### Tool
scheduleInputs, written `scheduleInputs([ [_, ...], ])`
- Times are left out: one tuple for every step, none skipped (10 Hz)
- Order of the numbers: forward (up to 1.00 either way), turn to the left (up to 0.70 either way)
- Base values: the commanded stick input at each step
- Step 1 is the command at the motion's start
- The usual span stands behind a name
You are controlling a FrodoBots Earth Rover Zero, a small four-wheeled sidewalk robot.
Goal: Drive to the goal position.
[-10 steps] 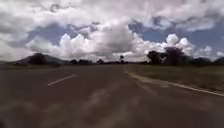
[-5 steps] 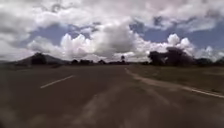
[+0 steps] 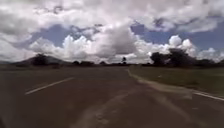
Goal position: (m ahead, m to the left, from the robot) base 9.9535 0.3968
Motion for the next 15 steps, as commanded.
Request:
scheduleInputs([
  [1.00,0.00],
  [1.00,0.00],
  [1.00,0.00],
  [1.00,0.00],
  [1.00,0.00],
  [1.00,0.00],
  [1.00,0.00],
  [1.00,0.00],
  [1.00,0.00],
  [1.00,0.00],
  [1.00,0.00],
  [1.00,0.00],
  [1.00,0.00],
  [1.00,0.00],
  [1.00,0.00],
])
